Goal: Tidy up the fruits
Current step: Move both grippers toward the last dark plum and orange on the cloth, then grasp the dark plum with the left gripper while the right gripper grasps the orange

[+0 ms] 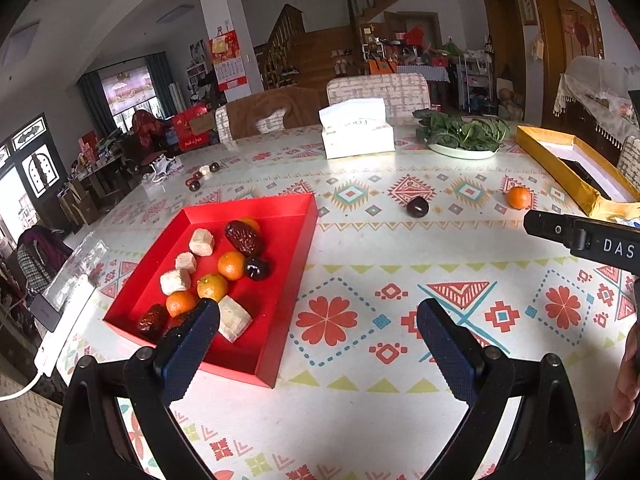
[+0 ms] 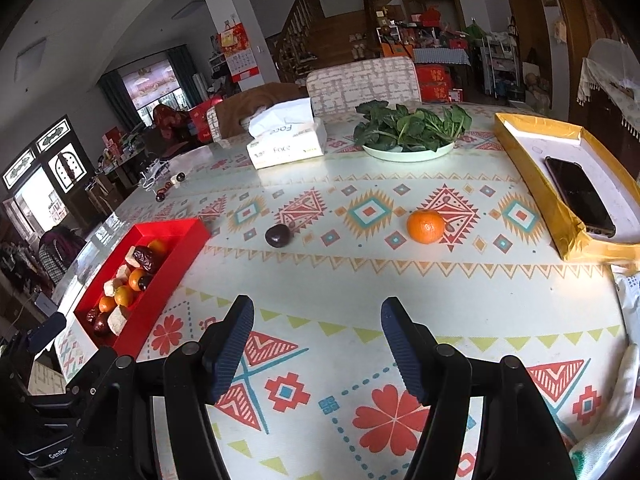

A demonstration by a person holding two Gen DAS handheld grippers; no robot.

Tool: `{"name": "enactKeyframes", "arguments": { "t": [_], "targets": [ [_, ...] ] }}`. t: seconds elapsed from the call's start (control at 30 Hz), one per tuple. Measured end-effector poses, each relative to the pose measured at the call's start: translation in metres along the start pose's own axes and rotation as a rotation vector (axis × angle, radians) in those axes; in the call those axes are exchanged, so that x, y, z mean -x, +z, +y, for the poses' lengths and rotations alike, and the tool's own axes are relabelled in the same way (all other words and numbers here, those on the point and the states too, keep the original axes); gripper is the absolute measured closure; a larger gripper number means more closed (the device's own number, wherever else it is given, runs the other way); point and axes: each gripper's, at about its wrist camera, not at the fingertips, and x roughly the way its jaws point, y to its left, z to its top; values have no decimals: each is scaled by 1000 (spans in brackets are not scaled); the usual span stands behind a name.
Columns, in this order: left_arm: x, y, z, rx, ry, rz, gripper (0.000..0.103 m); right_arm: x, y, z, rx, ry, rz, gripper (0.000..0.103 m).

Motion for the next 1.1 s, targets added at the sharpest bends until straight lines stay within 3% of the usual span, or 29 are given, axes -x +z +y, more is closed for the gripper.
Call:
{"name": "enactKeyframes", "arguments": {
  "t": [0.23,0.5,0.57,0.73,1.1],
  "targets": [
    [-16,-1,10,27,-38,33,4,-6,6,-10,-18,-14,5,32],
    [-29,25,33,96,-101,11,4,6,35,-69,-111,-118,-37,32],
    [-41,35,32,110,-160,35,4,-1,41,-80,-123,-137,-23,32],
    [-74,53,20,146,-285,87,4,-41,54,-96,-180,-126,50,32],
    [-138,82,-30,93,-341,131,8,-97,62,-93,-139,-172,120,32]
  ]
}}
